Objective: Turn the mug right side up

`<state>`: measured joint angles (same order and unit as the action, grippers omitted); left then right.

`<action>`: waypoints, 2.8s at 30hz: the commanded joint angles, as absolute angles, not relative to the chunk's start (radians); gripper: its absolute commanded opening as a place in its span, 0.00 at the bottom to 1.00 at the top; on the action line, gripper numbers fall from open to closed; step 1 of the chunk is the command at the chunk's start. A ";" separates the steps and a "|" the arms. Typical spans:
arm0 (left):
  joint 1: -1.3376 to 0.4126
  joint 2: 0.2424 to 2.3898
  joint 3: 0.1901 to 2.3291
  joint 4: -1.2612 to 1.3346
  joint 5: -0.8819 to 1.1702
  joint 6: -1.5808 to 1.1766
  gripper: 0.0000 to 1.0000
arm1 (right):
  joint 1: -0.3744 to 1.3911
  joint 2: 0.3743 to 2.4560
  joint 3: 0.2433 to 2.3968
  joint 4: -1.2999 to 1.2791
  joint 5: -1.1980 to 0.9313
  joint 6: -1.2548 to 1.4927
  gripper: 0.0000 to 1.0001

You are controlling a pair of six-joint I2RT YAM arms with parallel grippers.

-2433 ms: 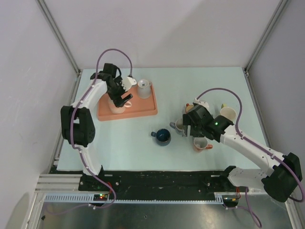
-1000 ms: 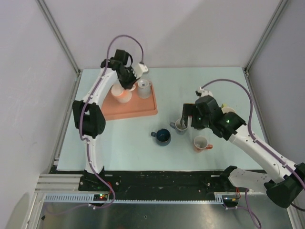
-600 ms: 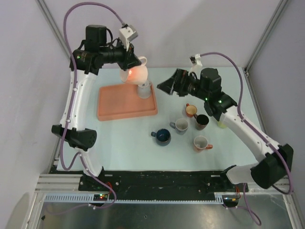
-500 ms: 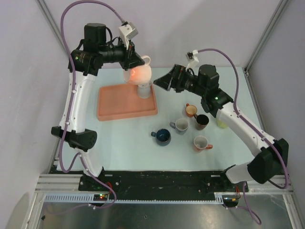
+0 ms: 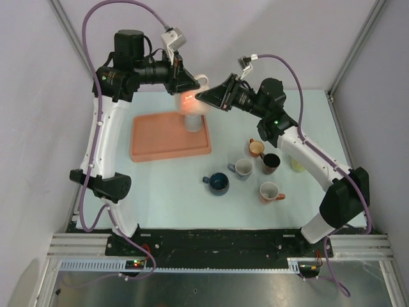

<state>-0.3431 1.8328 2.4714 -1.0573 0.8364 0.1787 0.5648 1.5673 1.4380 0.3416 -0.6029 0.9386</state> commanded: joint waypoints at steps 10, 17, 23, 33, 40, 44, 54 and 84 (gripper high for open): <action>-0.282 1.825 2.467 -0.952 0.599 0.122 0.99 | 0.742 1.497 1.617 -0.304 -0.329 0.367 0.00; -0.260 1.848 2.339 -0.949 0.245 0.233 1.00 | 1.035 1.439 1.542 -0.714 0.073 0.091 0.00; -0.279 1.988 2.312 -0.947 0.064 0.310 1.00 | 1.178 1.442 1.391 -0.862 0.226 0.134 0.00; -0.343 2.246 2.434 -0.941 0.018 0.304 1.00 | 1.204 1.502 1.101 -0.653 0.307 0.233 0.00; -0.347 2.342 2.445 -0.900 0.014 0.245 1.00 | 1.190 1.570 1.042 -0.608 0.335 0.275 0.00; -0.354 2.383 2.439 -0.877 0.014 0.225 1.00 | 1.184 1.557 1.002 -0.560 0.333 0.279 0.04; -0.375 2.407 2.396 -0.838 0.103 0.215 0.98 | 1.174 1.312 0.999 -0.597 0.322 0.285 0.72; -0.379 2.286 2.195 -0.822 0.120 0.227 0.05 | 1.062 1.284 1.085 -0.668 0.312 0.320 0.99</action>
<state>-0.3740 2.3772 2.2234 -0.8200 0.1051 0.2108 1.0935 1.3457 1.0439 -0.7002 0.3275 0.2962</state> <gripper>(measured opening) 0.698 0.993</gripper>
